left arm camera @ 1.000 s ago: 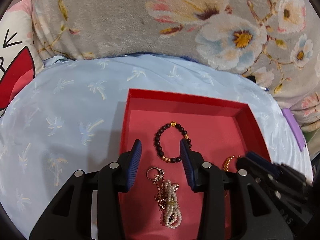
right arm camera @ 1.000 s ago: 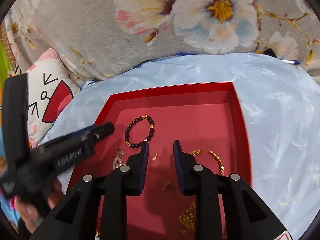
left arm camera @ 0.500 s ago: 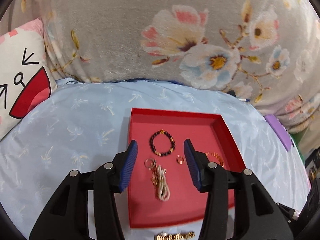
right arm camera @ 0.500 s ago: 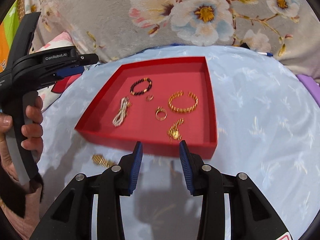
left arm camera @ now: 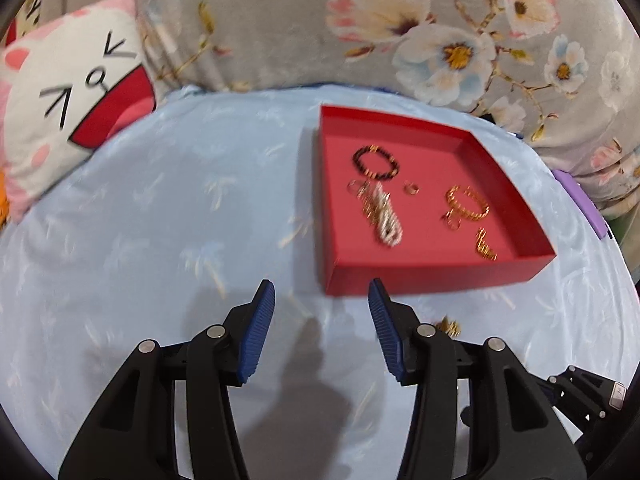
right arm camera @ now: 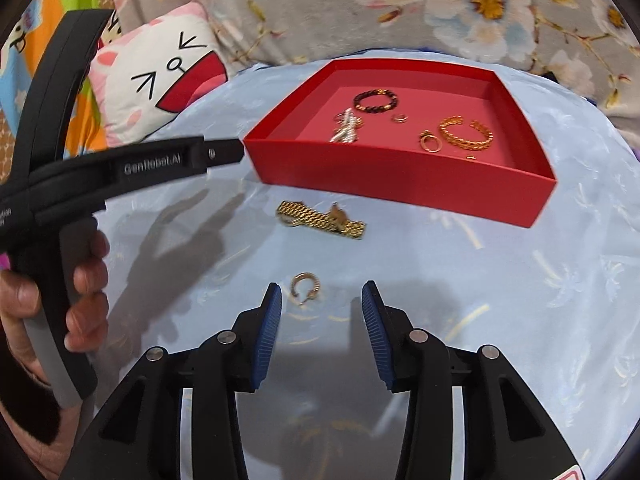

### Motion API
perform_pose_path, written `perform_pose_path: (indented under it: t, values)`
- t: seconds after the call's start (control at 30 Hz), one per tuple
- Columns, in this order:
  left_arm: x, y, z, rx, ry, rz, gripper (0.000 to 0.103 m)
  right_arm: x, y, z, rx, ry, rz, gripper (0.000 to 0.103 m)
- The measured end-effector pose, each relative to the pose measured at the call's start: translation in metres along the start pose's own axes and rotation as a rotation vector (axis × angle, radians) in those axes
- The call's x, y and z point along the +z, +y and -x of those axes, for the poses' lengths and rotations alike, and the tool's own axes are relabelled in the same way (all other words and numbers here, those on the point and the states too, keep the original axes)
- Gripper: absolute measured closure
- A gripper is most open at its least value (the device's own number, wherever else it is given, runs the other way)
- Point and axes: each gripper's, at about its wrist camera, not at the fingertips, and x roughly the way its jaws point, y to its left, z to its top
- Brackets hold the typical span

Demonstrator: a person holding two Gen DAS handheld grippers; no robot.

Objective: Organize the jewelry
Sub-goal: 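Withdraw both tools and grasp the second gold hoop earring with the right tool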

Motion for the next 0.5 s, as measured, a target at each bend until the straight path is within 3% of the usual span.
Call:
perform_pose_path:
  t: [0.3,0.5]
  values:
    - [-0.034,0.019,-0.003,-0.009,0.041,0.065,0.056,-0.002,0.019,-0.019,-0.064,0.013,0.06,0.064]
    - [-0.041,0.009,-0.006,-0.013,0.052,0.034,0.056,-0.002,0.018,-0.019,-0.092,0.005,0.074,0.087]
